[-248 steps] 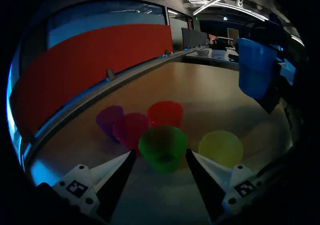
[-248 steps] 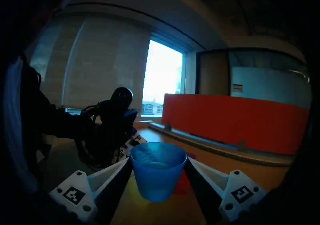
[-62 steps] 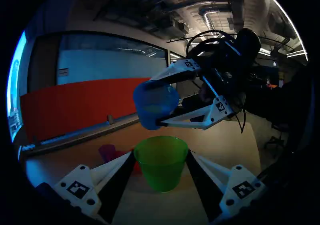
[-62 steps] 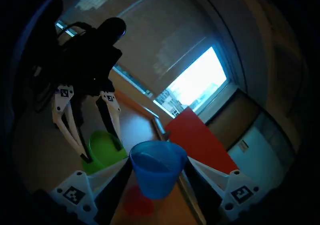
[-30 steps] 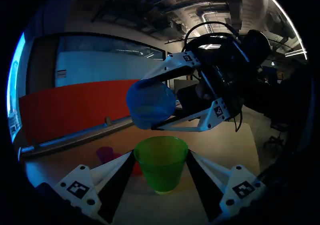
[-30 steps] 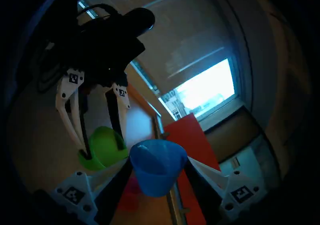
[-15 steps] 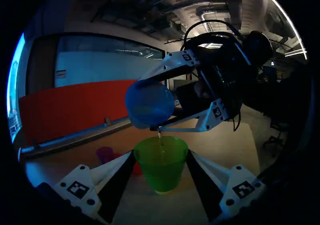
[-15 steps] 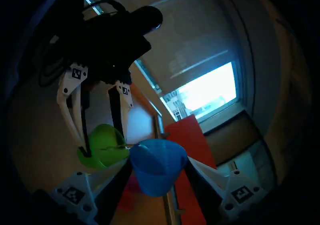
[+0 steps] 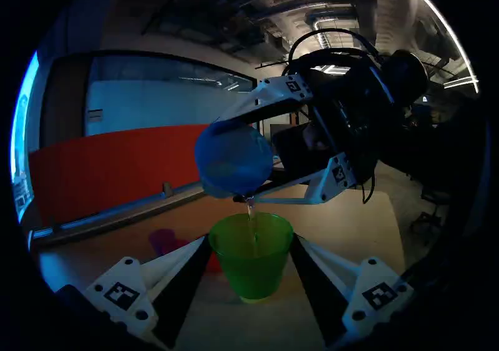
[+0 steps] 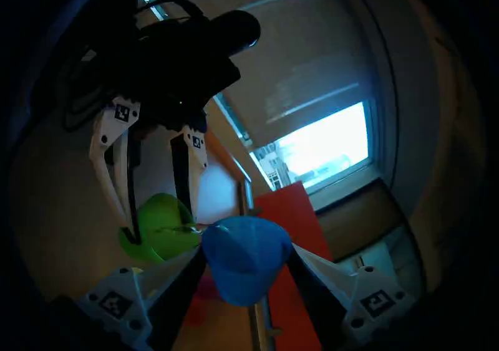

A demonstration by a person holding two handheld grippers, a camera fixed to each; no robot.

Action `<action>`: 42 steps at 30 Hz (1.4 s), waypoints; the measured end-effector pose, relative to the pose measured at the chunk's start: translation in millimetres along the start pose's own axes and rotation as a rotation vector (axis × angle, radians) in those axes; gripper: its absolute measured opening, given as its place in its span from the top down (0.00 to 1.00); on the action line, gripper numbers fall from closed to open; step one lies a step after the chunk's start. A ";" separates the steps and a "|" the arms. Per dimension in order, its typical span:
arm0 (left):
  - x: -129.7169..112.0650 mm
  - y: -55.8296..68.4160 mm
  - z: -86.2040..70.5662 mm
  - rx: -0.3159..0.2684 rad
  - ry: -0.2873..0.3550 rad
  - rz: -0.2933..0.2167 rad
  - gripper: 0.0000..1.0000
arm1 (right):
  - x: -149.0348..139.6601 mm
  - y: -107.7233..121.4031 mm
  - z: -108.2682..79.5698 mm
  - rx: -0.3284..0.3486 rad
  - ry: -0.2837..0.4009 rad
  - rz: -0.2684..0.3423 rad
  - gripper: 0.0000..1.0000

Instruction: Pour water

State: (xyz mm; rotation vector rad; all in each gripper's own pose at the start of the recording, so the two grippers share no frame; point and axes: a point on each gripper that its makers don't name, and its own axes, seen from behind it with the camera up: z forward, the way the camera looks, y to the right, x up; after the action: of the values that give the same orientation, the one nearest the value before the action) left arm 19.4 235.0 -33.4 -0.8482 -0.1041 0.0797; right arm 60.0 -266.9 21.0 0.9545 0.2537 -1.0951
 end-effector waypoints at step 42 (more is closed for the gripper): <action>2.7 2.2 0.8 -0.002 0.007 0.007 0.12 | 0.4 11.4 4.5 -0.012 -0.015 -0.117 0.09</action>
State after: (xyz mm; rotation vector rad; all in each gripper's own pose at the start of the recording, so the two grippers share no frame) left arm 21.9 237.3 -34.4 -0.8504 -0.0945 0.0833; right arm 68.7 -269.1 29.5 0.9302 0.3069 -1.2064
